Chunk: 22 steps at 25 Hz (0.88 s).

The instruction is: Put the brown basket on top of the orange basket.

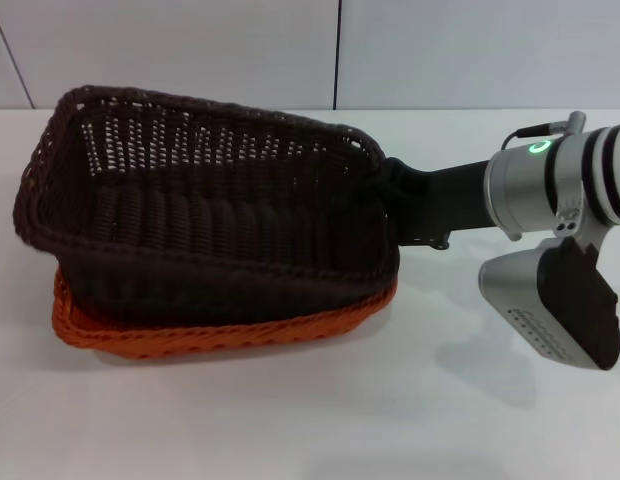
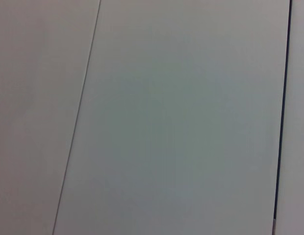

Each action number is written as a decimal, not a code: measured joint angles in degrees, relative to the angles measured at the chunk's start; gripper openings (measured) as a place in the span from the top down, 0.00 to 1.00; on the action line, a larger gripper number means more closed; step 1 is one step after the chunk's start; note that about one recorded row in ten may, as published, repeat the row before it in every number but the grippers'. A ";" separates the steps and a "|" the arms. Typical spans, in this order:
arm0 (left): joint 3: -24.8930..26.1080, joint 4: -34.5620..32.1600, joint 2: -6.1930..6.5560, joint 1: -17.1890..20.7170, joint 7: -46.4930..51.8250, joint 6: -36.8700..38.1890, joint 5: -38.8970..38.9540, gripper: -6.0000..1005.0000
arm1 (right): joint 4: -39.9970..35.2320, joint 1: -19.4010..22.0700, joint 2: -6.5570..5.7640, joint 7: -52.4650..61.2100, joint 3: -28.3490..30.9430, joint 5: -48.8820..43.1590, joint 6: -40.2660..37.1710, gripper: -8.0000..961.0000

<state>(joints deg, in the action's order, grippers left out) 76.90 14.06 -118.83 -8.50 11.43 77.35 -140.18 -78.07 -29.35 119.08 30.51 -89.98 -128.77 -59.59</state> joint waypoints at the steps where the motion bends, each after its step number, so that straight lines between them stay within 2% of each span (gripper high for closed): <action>1: 0.00 0.00 0.00 0.00 0.00 0.00 0.00 0.23 | 0.00 0.00 0.00 0.00 0.00 0.00 0.00 0.59; 3: 0.00 -0.01 0.04 -0.01 0.29 -0.21 0.00 0.23 | -1.26 1.19 0.00 0.06 -0.11 -0.23 -0.22 0.52; 8: 0.00 -0.23 0.10 -0.10 0.58 -0.79 -0.01 0.23 | -5.53 5.53 -0.05 0.27 -1.53 -0.78 -0.65 0.47; 10: 0.00 -0.27 0.17 -0.15 0.59 -1.27 -0.01 0.23 | -8.75 9.00 -0.06 0.36 -2.04 -0.81 -0.65 0.46; 12: 0.03 -0.34 0.24 -0.18 0.58 -1.41 -0.01 0.23 | -9.80 10.05 -0.07 0.37 -2.16 -0.81 -0.65 0.45; 15: 0.22 -0.61 0.27 -0.20 0.43 -1.62 -0.02 0.23 | -14.34 14.80 0.00 0.41 -3.10 -1.02 -0.47 0.42; 16: 0.22 -0.61 0.27 -0.20 0.43 -1.62 -0.02 0.23 | -14.34 14.80 0.00 0.41 -3.10 -1.02 -0.47 0.41; 18: 0.26 -0.63 0.27 -0.20 0.26 -1.70 0.00 0.23 | -17.78 18.10 0.05 1.30 -3.22 -1.10 -0.50 0.39; 19: 0.29 -0.63 0.27 -0.20 0.19 -1.70 -0.01 0.23 | -17.78 18.10 0.05 1.30 -3.22 -1.10 -0.50 0.39; 20: 0.31 -0.63 0.28 -0.20 0.17 -1.71 0.00 0.23 | -19.99 20.44 0.06 1.89 -3.26 -0.70 -0.63 0.39; 22: 0.34 -0.63 0.31 -0.21 0.12 -1.71 -0.01 0.23 | -21.05 21.81 0.06 1.99 -3.34 -0.27 -0.67 0.39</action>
<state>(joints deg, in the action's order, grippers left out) 77.24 13.43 -118.52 -8.70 11.55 75.64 -140.19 -99.11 -7.55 119.15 32.49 -93.32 -129.05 -60.26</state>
